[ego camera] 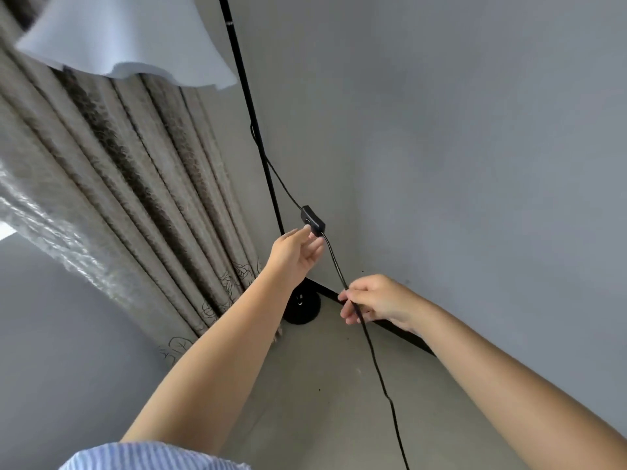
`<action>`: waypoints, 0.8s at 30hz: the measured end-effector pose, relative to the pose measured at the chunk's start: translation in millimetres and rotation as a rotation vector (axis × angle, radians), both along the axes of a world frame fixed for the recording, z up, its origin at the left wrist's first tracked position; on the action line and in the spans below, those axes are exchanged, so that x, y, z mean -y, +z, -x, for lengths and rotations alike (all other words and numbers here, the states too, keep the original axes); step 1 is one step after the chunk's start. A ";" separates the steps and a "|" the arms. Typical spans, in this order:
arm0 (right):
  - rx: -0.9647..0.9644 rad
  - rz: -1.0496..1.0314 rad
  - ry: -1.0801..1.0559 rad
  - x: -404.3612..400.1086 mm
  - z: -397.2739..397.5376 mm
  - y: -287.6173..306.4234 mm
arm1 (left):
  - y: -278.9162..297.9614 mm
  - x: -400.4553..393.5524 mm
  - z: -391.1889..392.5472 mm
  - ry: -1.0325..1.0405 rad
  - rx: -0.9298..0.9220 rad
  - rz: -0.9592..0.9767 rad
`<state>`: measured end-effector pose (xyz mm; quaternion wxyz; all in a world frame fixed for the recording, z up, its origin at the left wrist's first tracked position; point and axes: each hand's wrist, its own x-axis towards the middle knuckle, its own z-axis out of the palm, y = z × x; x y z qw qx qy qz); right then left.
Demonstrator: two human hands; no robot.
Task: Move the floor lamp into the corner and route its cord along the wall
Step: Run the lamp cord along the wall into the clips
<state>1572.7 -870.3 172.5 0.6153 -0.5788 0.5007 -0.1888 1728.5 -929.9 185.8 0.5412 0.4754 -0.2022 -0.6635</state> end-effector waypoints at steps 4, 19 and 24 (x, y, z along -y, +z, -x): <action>0.115 -0.100 0.011 -42.7 28.3 -26.5 | -1.6 -19.6 18.6 0.048 0.032 0.010; -0.269 0.270 0.099 -70.7 61.6 -8.5 | -43.2 -53.8 16.4 -0.655 2.019 0.791; -0.265 0.292 -0.041 -28.2 66.4 -4.4 | -52.0 -28.3 3.4 -1.034 1.676 0.698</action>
